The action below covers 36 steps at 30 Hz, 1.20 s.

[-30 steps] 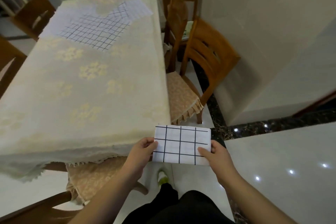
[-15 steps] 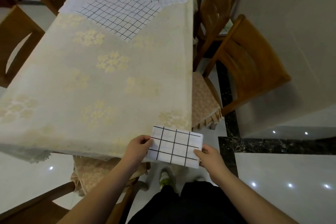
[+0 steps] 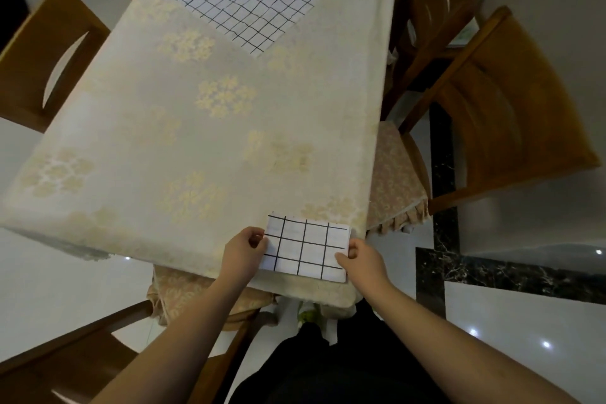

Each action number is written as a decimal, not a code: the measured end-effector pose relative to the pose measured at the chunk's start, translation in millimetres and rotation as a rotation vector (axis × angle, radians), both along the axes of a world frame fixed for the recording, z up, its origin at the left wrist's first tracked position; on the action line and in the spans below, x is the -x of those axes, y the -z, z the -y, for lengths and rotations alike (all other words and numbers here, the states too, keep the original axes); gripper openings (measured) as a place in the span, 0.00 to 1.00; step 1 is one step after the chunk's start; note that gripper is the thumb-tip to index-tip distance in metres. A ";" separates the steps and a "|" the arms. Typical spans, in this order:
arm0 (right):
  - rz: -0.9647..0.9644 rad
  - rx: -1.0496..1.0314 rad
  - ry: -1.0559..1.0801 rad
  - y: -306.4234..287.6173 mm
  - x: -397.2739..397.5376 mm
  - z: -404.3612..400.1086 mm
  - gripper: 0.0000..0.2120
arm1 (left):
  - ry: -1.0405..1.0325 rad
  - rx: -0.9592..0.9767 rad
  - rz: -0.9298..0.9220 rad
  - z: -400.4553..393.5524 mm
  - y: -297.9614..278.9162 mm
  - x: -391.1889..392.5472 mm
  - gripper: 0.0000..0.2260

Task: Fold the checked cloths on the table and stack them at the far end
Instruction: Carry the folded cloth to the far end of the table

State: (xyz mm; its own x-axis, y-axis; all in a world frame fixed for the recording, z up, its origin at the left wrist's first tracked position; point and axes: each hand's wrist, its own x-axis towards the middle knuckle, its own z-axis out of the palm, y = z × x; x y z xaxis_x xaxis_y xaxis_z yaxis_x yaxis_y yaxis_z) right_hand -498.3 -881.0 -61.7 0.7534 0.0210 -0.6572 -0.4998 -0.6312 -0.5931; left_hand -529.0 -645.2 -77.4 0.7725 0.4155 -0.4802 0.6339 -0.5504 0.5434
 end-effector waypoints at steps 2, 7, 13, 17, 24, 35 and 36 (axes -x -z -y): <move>0.016 0.026 -0.047 1.1 1.2 -0.1 0.10 | -0.007 -0.036 0.041 0.1 2.2 0.8 0.12; 0.149 0.186 -0.086 -5.8 4.5 6.7 0.18 | -0.058 -0.133 0.227 -1.4 7.7 5.7 0.10; 0.598 0.334 -0.371 6.8 20.2 -32.6 0.24 | 0.468 -0.409 0.456 11.7 29.7 12.6 0.18; 0.573 0.386 -0.563 31.4 22.1 -80.0 0.28 | 0.693 -0.444 0.388 17.1 47.9 8.8 0.24; 0.473 0.490 -0.645 61.8 14.3 -81.6 0.31 | 0.783 -0.457 0.284 10.9 65.3 7.0 0.26; 0.446 0.586 -0.566 59.0 21.6 -25.9 0.40 | 0.737 -0.512 0.150 -33.0 56.3 7.2 0.36; 0.449 0.587 -0.564 59.0 21.8 -24.9 0.40 | 0.740 -0.510 0.138 -34.0 55.8 7.1 0.36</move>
State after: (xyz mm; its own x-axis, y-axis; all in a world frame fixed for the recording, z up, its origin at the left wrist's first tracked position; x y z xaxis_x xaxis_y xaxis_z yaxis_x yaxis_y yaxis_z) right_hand -520.0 -856.2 -120.8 0.9195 0.2177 -0.3274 0.1712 -0.9713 -0.1649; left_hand -536.1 -611.2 -133.2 0.9635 -0.0729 -0.2575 -0.0298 -0.9854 0.1674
